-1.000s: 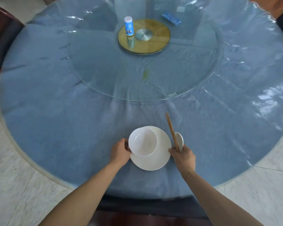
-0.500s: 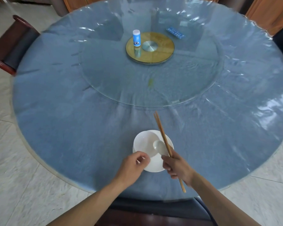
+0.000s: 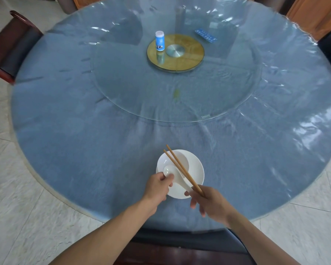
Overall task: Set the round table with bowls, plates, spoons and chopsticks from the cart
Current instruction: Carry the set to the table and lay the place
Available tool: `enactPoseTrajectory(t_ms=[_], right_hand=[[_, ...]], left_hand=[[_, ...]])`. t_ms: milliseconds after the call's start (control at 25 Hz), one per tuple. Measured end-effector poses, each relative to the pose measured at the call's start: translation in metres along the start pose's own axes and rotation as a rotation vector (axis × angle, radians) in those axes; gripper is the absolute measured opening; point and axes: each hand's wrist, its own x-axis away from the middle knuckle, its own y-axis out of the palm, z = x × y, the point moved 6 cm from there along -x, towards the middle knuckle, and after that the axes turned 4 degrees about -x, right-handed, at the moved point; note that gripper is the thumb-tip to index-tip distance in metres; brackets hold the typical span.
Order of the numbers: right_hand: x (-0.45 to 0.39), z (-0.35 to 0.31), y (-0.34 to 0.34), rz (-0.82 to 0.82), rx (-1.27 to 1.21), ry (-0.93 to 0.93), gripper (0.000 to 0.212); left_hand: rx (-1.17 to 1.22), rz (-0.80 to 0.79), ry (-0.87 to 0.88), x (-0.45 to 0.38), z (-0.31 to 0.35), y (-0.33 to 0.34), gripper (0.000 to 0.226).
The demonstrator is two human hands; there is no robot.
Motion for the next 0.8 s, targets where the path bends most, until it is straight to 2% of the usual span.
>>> enactPoseTrajectory(t_ms=[120,200,240,320,360,440,640,800], right_hand=[[0.0,-0.009,-0.007,0.144,0.158,-0.103,0.033],[-0.007,-0.013,-0.005,0.185,0.094,-0.099,0.032],[-0.011,-0.015,-0.003,0.185,0.061,-0.075,0.03],[-0.02,-0.016,0.0,0.165,0.026,-0.004,0.03],[-0.025,-0.015,0.0,0.161,0.014,0.03,0.032],[-0.033,-0.011,-0.001,0.157,-0.009,0.078,0.036],[-0.049,0.002,-0.004,0.16,-0.027,0.119,0.04],[-0.057,0.009,-0.001,0.197,-0.004,0.112,0.042]], left_hand=[[-0.019,0.053,-0.004,-0.003,0.001,-0.003,0.029],[-0.147,0.116,0.07,0.003,0.001,-0.006,0.028],[-0.281,0.156,0.191,0.007,0.003,-0.006,0.025],[-0.654,0.245,0.592,0.021,0.013,0.0,0.009],[-0.813,0.272,0.779,0.029,0.017,0.006,0.008],[-0.971,0.294,0.977,0.031,0.018,0.015,0.02],[-1.018,0.305,0.987,0.016,0.018,0.021,0.022],[-1.011,0.25,0.922,0.009,0.01,0.024,0.026]])
